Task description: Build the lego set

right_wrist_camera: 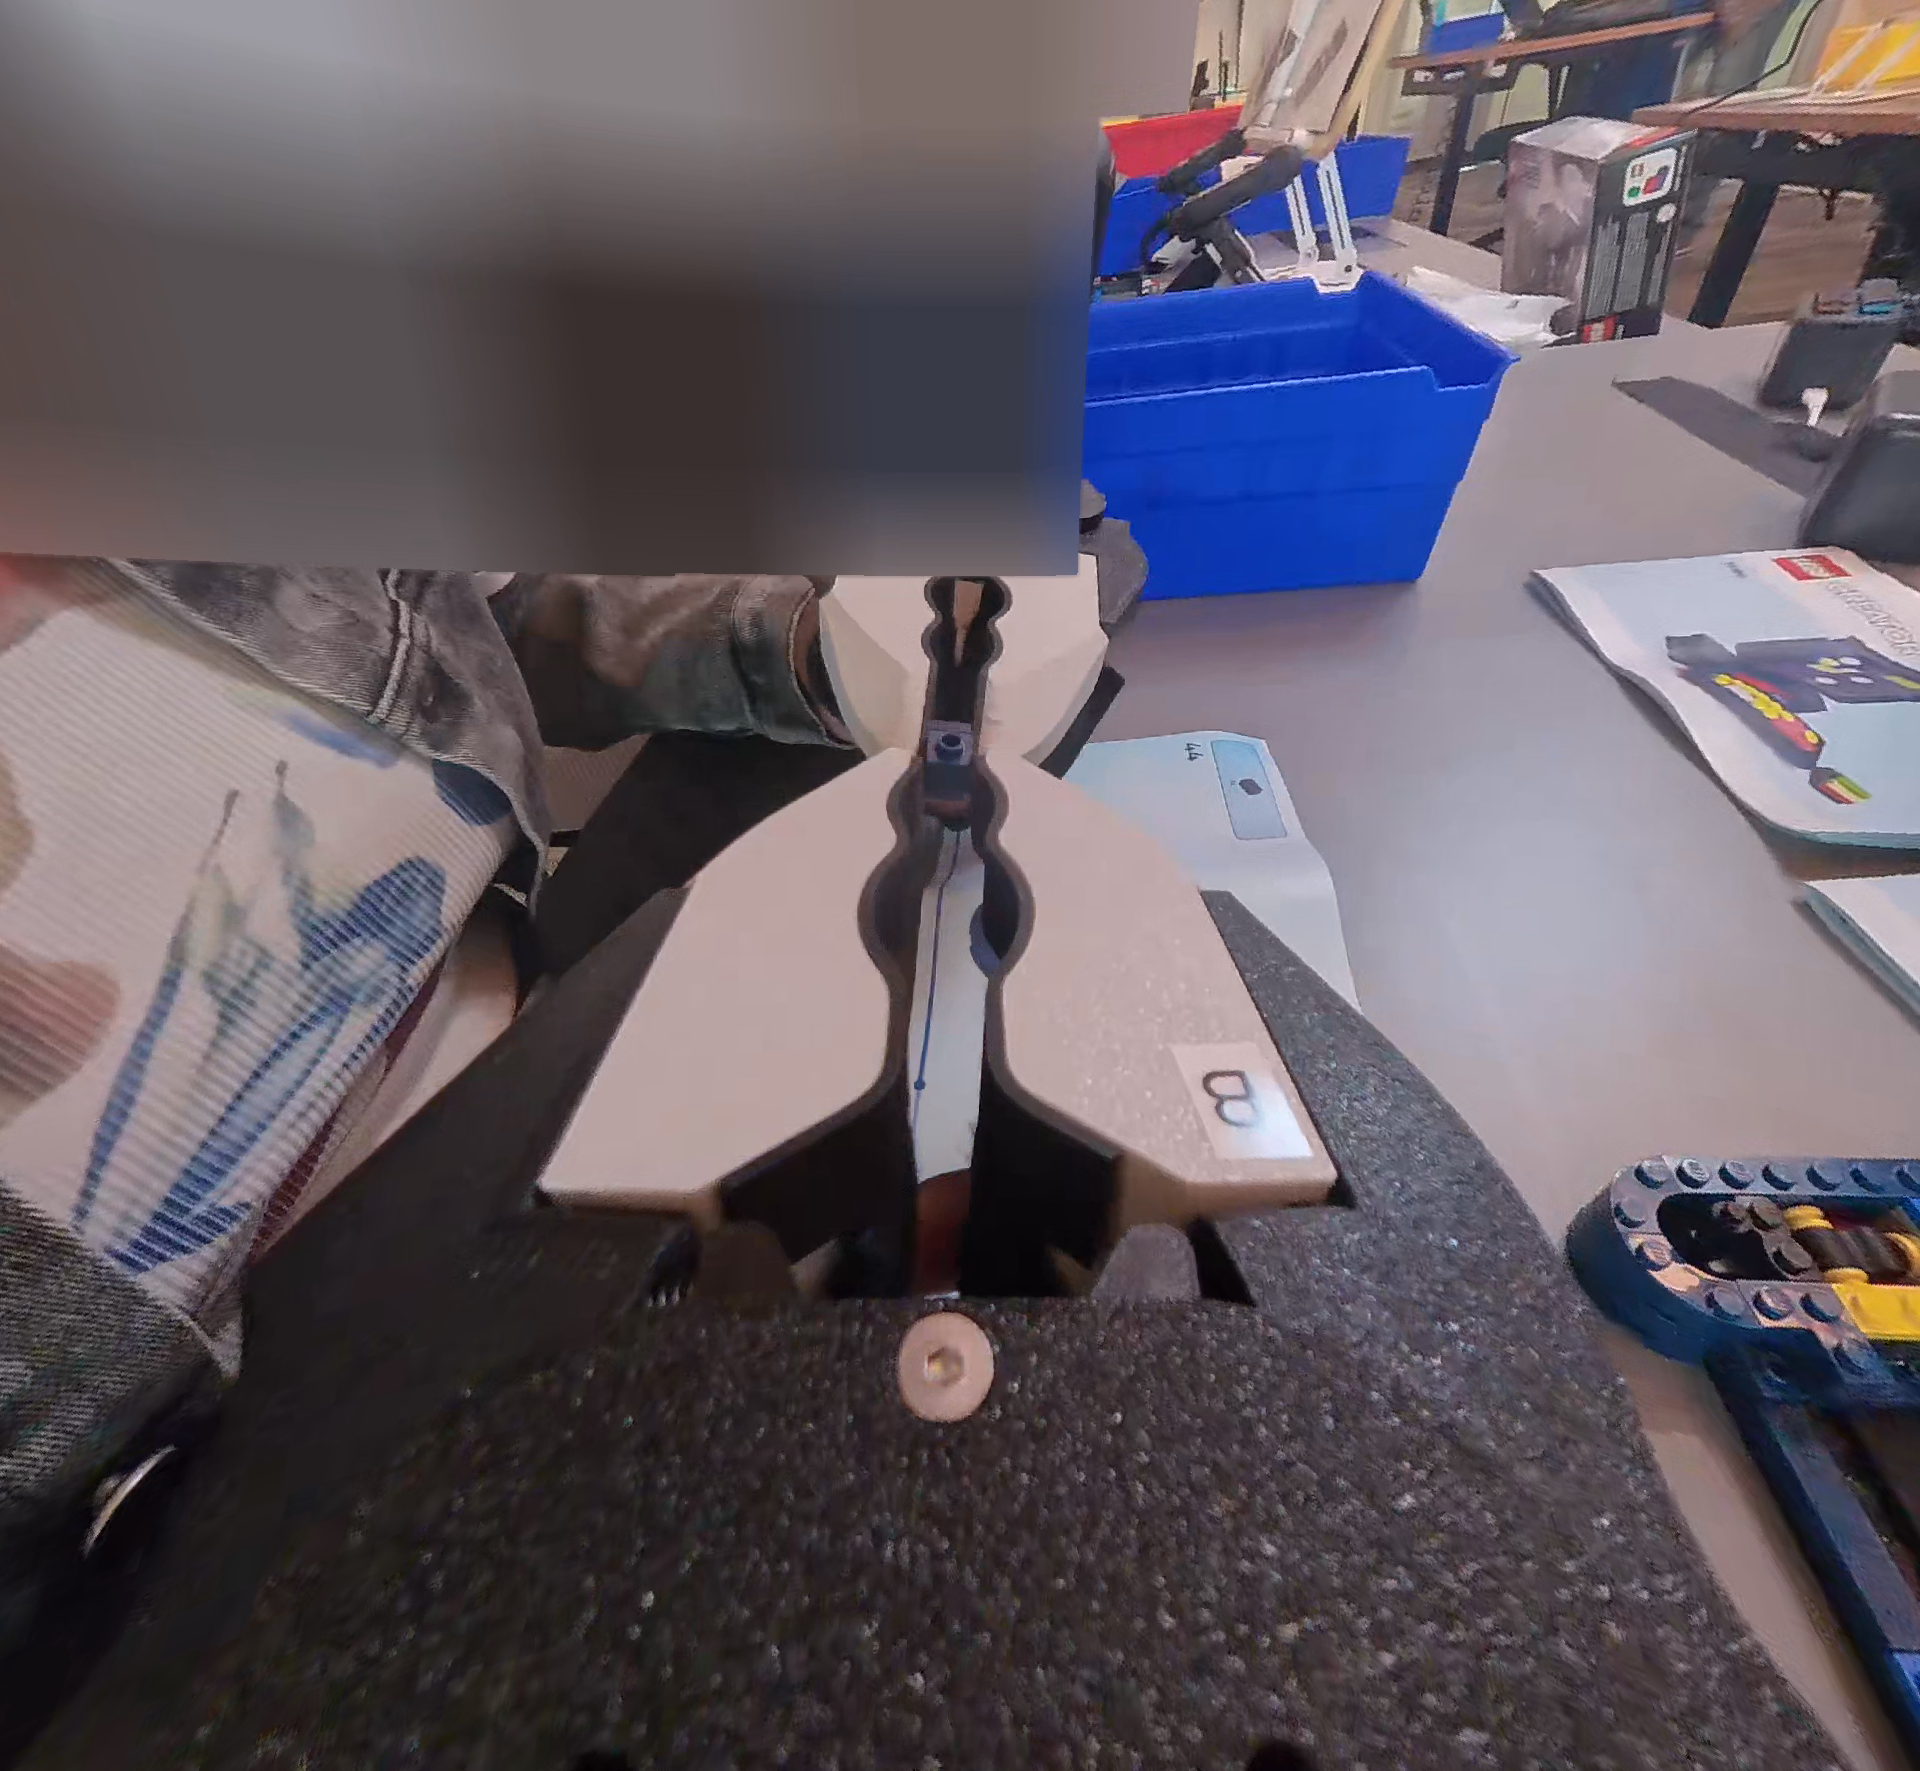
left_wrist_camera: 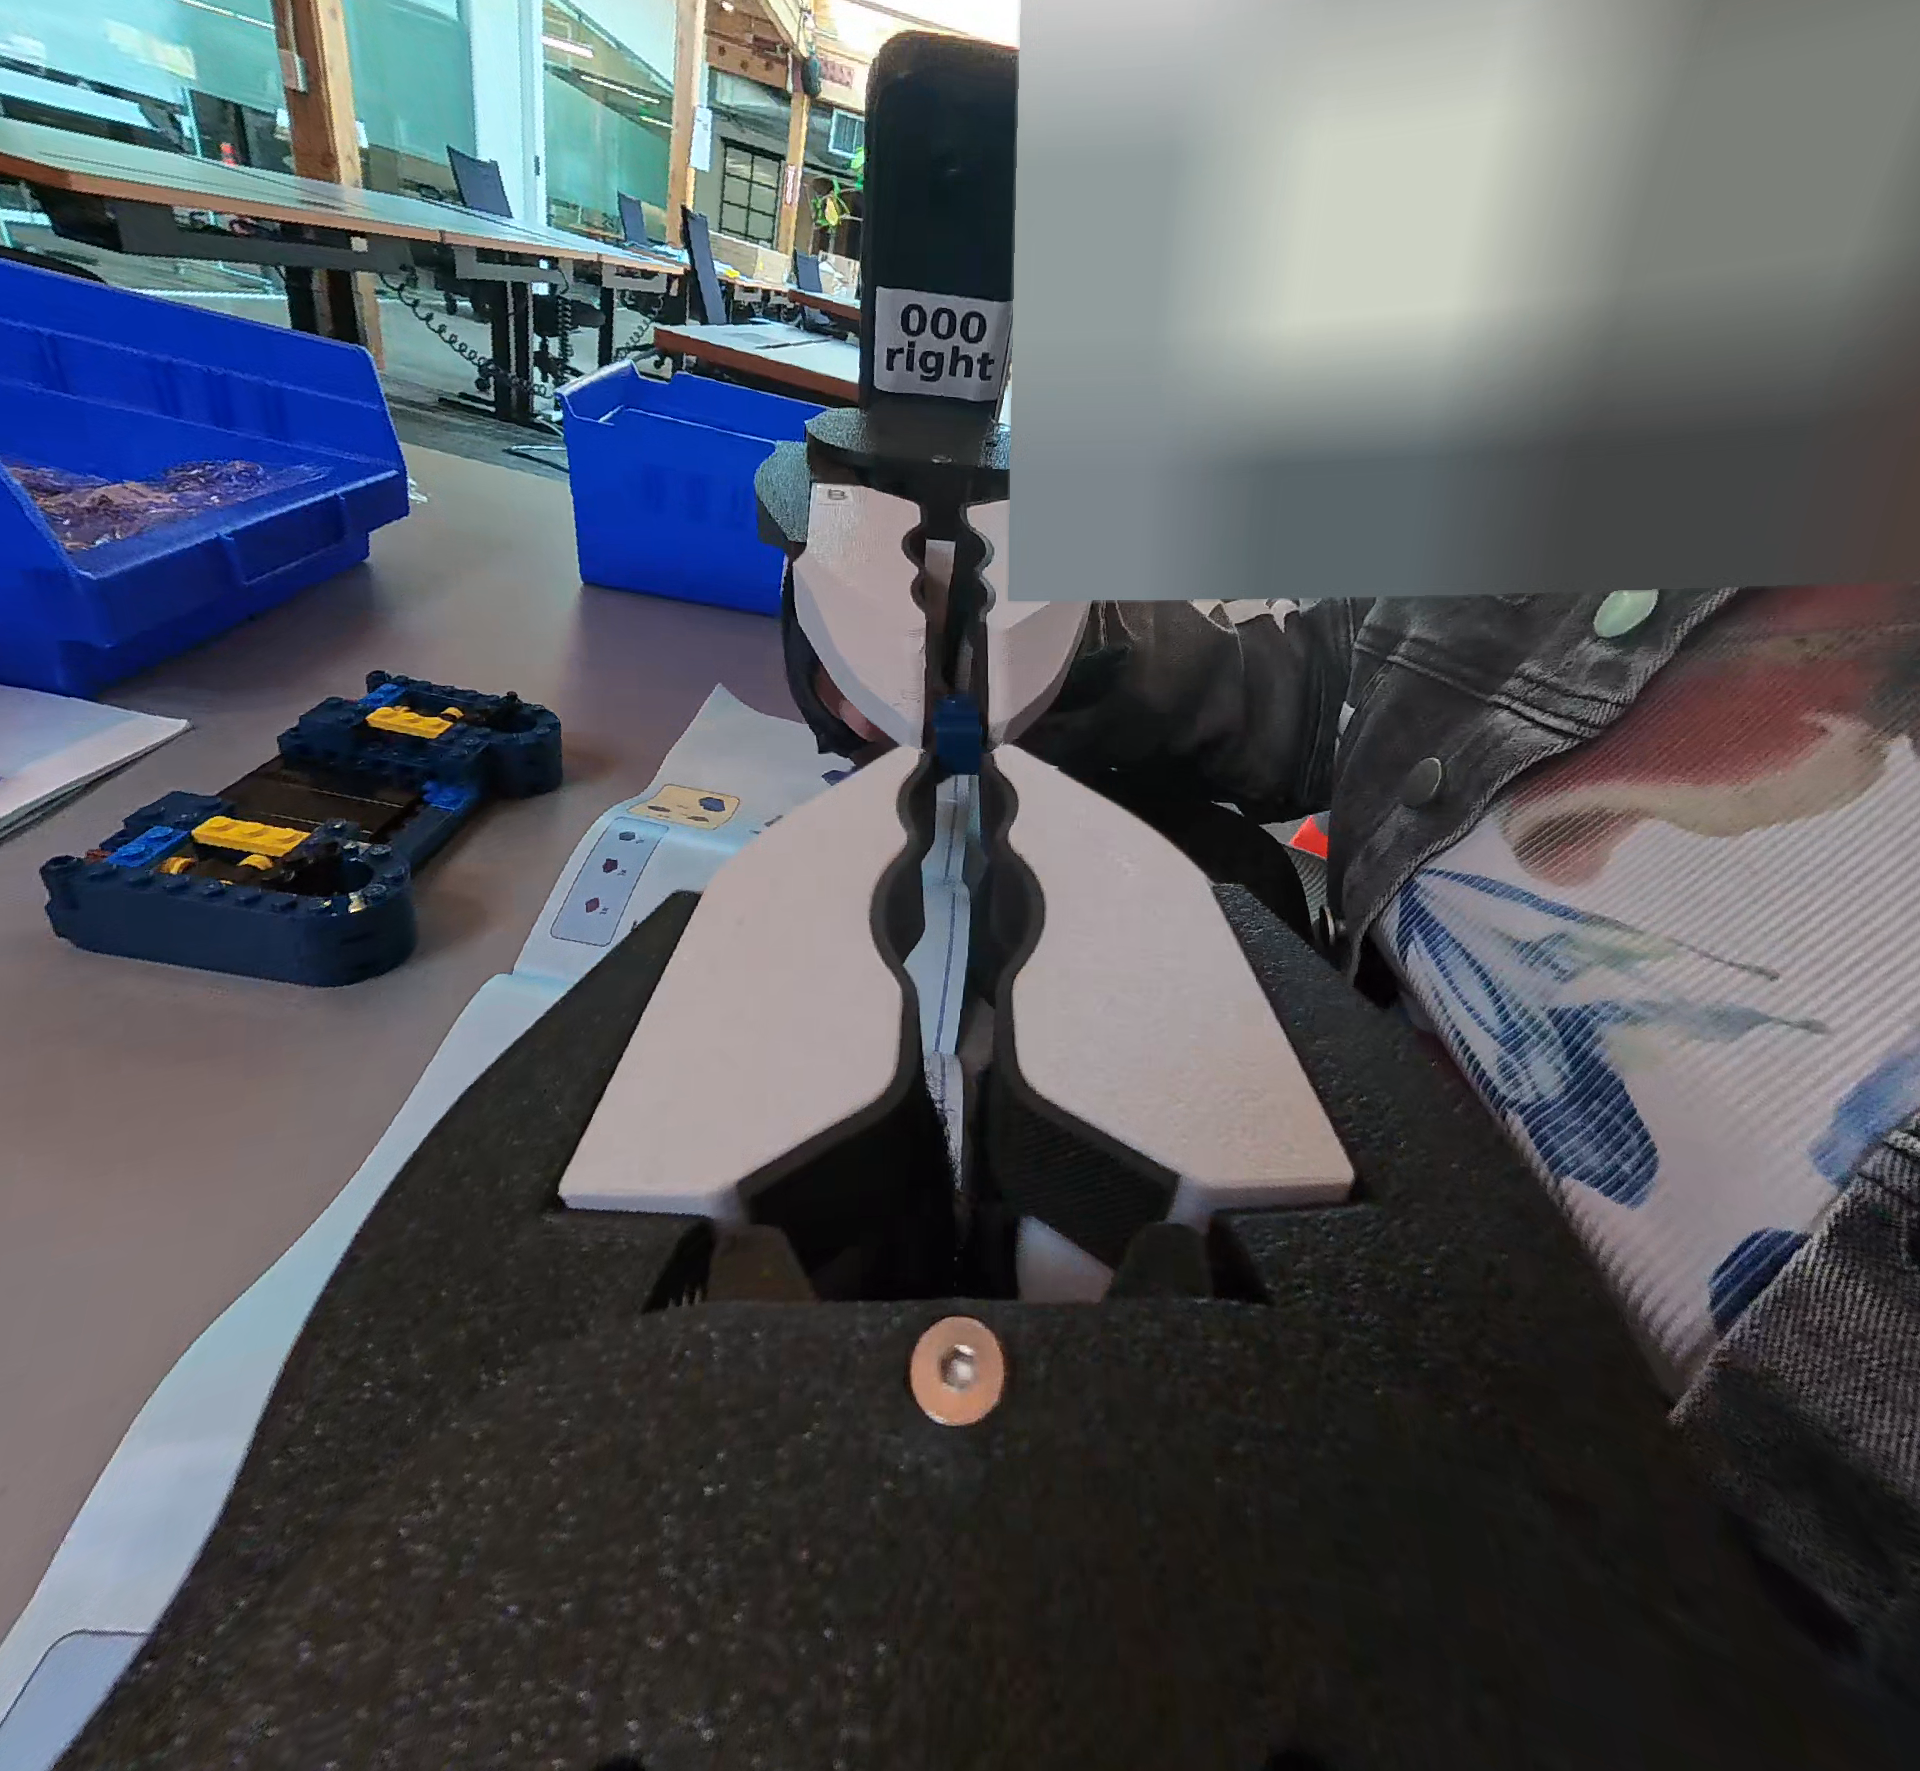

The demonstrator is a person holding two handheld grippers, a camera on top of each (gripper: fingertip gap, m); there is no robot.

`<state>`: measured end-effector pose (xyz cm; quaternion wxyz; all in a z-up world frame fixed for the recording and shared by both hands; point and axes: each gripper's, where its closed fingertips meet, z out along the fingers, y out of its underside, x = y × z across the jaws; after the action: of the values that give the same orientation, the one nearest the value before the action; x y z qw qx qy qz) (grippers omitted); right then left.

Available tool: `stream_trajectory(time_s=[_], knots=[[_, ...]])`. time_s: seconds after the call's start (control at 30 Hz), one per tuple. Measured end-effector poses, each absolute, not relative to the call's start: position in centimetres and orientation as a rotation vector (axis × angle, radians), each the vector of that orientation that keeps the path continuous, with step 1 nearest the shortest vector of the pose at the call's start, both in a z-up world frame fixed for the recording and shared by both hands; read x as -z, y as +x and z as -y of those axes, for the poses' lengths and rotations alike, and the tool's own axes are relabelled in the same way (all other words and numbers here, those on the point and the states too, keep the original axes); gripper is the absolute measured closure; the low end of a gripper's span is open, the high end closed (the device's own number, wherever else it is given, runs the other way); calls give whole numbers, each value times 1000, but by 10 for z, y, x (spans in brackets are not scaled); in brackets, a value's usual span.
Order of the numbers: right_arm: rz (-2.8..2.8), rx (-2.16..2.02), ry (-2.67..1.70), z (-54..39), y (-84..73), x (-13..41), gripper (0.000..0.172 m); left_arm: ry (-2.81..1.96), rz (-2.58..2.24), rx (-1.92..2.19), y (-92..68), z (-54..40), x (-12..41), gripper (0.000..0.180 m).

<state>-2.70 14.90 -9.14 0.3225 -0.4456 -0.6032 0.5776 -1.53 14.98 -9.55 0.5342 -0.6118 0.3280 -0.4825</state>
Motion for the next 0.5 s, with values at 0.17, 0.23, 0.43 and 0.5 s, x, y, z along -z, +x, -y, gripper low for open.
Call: stream_trajectory(time_s=[0.17, 0.23, 0.43, 0.5], knots=[[1643, -1467, -1153, -150, -22, 96, 165, -1494, -806, 1175, -14, -150, 98, 173], [1668, -1443, -1155, -152, -19, 99, 164, -1502, -812, 1167, -14, -151, 99, 173], [1705, -1421, -1161, -152, -14, 103, 165, -1542, -871, 1112, -9, -151, 105, 173], [1704, -1421, -1163, -153, -13, 104, 165, -1558, -883, 1098, -7, -152, 106, 170]])
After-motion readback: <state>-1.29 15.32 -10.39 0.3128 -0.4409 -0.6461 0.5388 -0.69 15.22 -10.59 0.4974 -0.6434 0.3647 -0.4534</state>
